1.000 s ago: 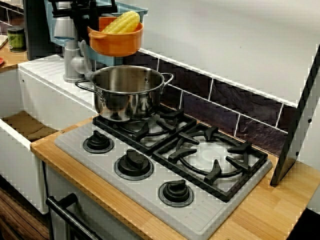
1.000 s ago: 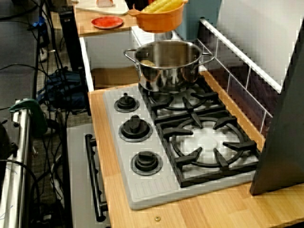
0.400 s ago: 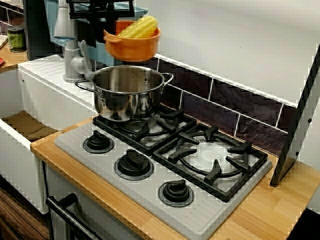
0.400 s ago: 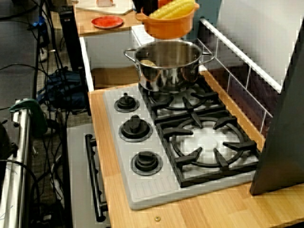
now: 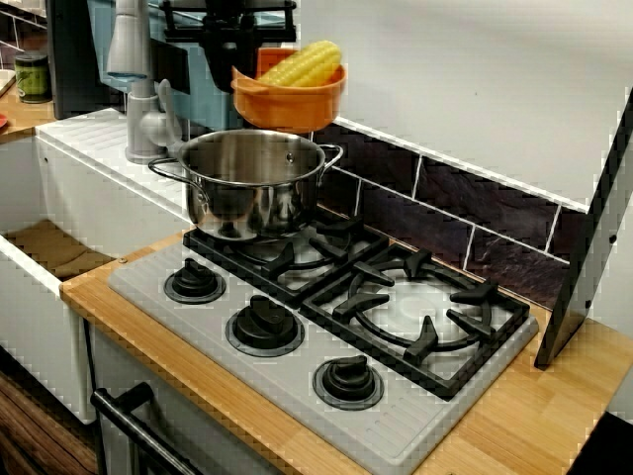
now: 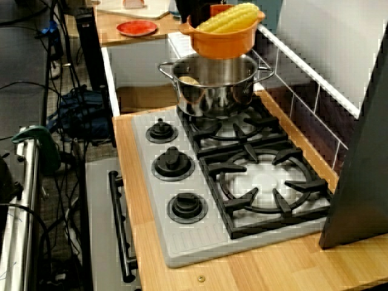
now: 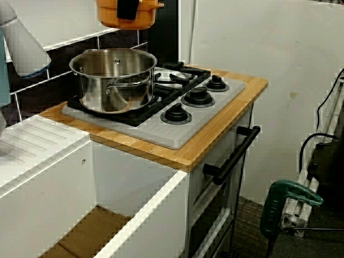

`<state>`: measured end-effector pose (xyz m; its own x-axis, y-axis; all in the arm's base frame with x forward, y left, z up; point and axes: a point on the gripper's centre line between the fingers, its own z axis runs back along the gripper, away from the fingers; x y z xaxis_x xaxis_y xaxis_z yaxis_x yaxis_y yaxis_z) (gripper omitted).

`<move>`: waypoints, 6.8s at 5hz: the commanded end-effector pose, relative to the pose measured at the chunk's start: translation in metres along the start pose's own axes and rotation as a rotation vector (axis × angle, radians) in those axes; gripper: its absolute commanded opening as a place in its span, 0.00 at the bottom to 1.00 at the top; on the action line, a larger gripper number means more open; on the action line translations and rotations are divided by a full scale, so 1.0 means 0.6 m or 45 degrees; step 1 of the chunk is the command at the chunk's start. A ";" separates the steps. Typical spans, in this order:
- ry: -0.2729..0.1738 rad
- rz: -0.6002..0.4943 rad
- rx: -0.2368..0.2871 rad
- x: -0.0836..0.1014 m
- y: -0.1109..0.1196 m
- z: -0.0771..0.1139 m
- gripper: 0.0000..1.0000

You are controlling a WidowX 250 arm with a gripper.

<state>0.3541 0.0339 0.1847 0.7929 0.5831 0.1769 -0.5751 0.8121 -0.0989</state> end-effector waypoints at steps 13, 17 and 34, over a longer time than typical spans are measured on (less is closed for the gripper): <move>-0.065 -0.241 0.094 -0.142 -0.139 -0.094 0.00; -0.056 -0.239 0.116 -0.152 -0.135 -0.124 0.00; -0.170 -0.352 0.139 -0.041 0.026 -0.004 1.00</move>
<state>0.3313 0.0255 0.1568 0.9115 0.3246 0.2525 -0.3568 0.9295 0.0933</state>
